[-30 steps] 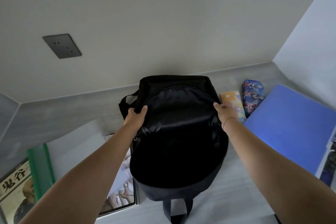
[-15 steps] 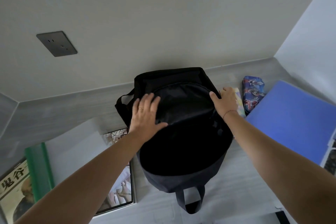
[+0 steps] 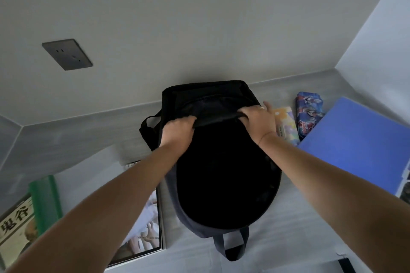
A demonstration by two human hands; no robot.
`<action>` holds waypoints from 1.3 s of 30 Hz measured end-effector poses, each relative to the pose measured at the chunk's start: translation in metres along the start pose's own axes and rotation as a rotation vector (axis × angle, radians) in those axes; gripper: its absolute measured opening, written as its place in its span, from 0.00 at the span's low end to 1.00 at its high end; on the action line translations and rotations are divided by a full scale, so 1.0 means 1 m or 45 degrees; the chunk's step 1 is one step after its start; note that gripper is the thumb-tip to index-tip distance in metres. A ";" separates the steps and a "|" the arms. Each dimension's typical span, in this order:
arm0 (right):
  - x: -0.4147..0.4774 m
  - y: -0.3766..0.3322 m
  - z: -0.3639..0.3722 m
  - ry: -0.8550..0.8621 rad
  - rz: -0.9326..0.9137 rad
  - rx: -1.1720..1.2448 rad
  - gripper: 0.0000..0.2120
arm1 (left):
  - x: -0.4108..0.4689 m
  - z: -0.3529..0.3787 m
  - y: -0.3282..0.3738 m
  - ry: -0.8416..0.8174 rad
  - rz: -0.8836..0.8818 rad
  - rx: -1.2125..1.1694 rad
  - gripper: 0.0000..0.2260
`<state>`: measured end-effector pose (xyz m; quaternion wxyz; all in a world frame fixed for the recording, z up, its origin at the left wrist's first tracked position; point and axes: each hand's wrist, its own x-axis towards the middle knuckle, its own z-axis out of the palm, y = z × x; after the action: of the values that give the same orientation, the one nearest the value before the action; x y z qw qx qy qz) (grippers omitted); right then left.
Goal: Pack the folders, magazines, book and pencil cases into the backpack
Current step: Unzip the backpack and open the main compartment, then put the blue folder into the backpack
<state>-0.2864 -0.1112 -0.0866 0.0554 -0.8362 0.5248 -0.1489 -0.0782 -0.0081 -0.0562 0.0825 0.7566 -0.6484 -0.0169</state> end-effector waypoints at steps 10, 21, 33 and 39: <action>-0.026 0.012 -0.013 -0.372 0.070 0.488 0.29 | 0.026 -0.006 0.020 -0.552 -0.061 -0.274 0.27; -0.132 0.205 -0.068 0.544 1.435 0.748 0.24 | 0.038 0.030 0.218 -0.522 0.346 -0.672 0.21; -0.178 0.300 -0.033 0.443 1.681 1.066 0.21 | 0.089 0.119 0.324 -0.805 0.091 -0.717 0.19; -0.173 0.311 -0.039 0.574 1.697 1.281 0.09 | 0.106 0.142 0.342 -0.855 -0.280 -1.073 0.17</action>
<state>-0.6363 -0.0918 -0.1597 0.3894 -0.1806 0.7759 -0.4623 -0.4151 -0.1766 -0.1373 0.1645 0.6744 -0.4933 -0.5242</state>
